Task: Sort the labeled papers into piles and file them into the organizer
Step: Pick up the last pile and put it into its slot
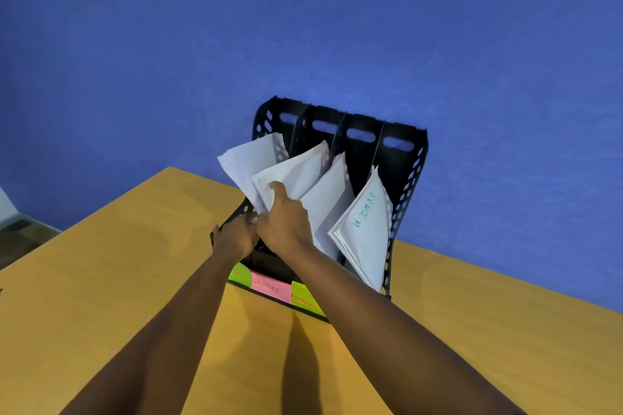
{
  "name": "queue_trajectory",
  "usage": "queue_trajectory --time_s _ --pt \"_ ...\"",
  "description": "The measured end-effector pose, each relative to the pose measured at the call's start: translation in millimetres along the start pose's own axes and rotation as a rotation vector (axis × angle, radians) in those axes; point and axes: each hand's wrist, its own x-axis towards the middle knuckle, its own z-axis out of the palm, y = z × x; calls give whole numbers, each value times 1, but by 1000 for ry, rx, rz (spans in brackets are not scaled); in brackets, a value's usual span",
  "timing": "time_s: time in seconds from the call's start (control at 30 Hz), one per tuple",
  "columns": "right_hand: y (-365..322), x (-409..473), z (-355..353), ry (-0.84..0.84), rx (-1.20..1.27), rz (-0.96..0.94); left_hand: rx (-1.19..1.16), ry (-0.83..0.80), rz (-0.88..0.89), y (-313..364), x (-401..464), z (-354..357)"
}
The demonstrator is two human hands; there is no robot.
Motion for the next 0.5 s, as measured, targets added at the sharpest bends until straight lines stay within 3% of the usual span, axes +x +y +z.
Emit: queue_trajectory --time_s 0.07,0.1,0.2,0.5 --pt "-1 -4 -12 75 63 -21 -420 127 19 8 -8 1" --pt "0 -4 -17 106 98 -27 -497 201 32 13 -10 0" --pt "6 -8 -29 151 172 -27 -440 396 18 25 -10 -7" --pt "43 -37 -74 184 177 31 -346 321 -177 25 -27 2"
